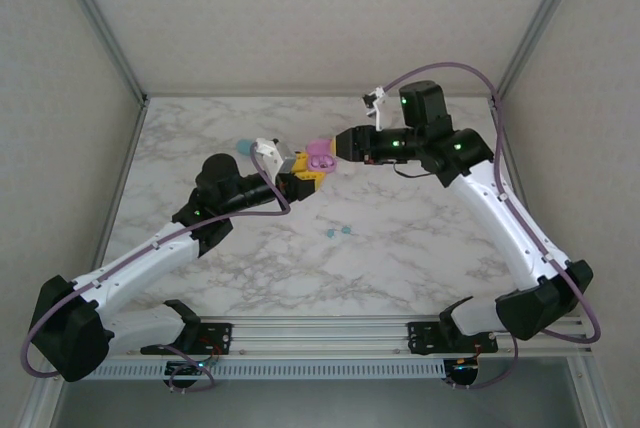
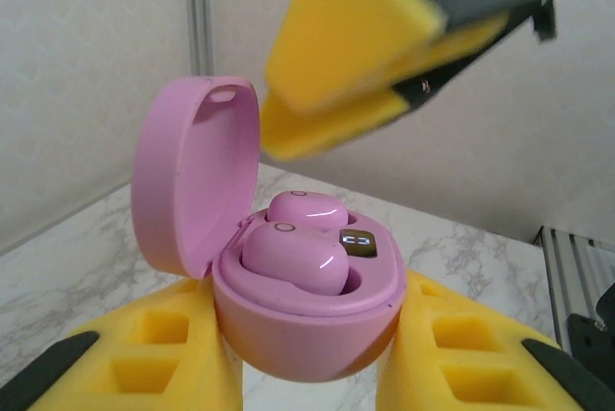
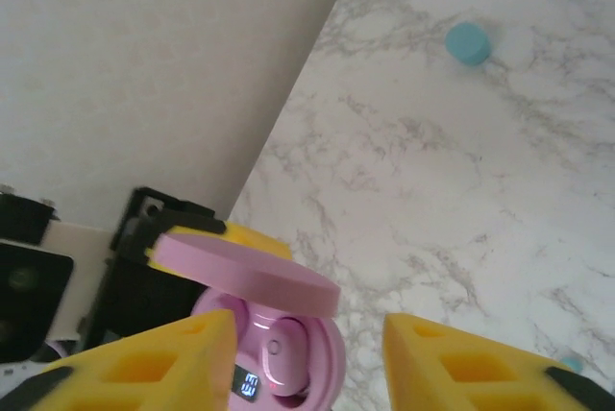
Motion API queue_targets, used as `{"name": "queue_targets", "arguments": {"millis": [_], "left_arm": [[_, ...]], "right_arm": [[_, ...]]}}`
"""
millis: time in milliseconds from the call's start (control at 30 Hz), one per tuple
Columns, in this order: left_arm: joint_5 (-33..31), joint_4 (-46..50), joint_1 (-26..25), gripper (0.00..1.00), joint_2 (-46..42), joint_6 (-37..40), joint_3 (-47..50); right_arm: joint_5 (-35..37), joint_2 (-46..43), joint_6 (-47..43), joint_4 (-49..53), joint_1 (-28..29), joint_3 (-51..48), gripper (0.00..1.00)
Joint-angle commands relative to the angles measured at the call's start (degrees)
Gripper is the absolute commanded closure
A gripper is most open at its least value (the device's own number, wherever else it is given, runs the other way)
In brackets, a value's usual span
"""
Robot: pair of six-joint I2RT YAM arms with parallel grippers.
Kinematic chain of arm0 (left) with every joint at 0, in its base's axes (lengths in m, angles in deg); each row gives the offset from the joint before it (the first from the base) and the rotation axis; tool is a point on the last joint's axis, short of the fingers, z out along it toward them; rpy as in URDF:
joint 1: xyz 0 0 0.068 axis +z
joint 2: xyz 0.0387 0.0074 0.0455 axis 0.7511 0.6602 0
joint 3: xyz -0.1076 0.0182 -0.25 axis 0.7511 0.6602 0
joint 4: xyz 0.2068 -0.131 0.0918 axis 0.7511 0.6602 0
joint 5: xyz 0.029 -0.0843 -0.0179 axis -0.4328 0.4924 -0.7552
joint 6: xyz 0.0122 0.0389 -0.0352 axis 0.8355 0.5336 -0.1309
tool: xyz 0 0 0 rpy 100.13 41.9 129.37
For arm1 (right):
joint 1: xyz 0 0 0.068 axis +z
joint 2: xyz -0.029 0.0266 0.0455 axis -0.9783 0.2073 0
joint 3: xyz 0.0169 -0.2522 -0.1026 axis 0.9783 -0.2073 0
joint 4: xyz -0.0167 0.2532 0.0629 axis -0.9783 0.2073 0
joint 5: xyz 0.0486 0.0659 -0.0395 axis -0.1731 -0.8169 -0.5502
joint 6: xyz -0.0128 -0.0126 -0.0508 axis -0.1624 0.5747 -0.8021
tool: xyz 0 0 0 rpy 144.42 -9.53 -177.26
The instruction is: Insert the wireless bluetooth earbuds into the charging case
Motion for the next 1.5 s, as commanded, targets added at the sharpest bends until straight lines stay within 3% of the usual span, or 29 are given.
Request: {"name": "queue_targets", "arguments": {"millis": [0, 233, 433, 600, 867, 1100, 1233, 1467], "left_arm": [[-0.28, 0.98, -0.34, 0.84, -0.70, 1.89, -2.22], [-0.34, 1.60, -0.45, 0.84, -1.09, 2.28, -2.86], [-1.04, 0.72, -0.39, 0.83, -1.34, 1.98, -3.26], [-4.52, -0.20, -0.39, 0.83, -1.54, 1.02, -2.96], [-3.89, -2.48, -0.43, 0.83, -1.28, -0.05, -2.95], [-3.04, -4.45, -0.39, 0.82, -0.54, -1.18, -3.78], [-2.95, -5.25, -0.39, 0.82, 0.30, -1.38, -4.44], [-3.66, -5.08, -0.39, 0.82, 1.40, -0.83, -4.93]], "right_arm": [[4.46, -0.29, 2.13, -0.77, -0.24, 3.44, 0.48], [4.99, 5.25, 3.68, 0.83, -0.26, 7.56, 0.46], [-0.43, 8.86, 2.92, 4.09, -0.09, 8.85, 0.44], [-6.53, 6.77, 0.96, 4.73, -0.08, 6.41, 0.43], [-13.45, 1.65, 8.56, -3.88, -1.82, -3.37, 0.41], [-23.70, 2.97, 23.55, -19.23, -2.93, -8.90, 0.40], [-27.38, 3.94, 30.84, -27.57, -2.95, -11.32, 0.43], [-28.83, 3.84, 33.75, -29.55, -2.91, -12.43, 0.52]]}}
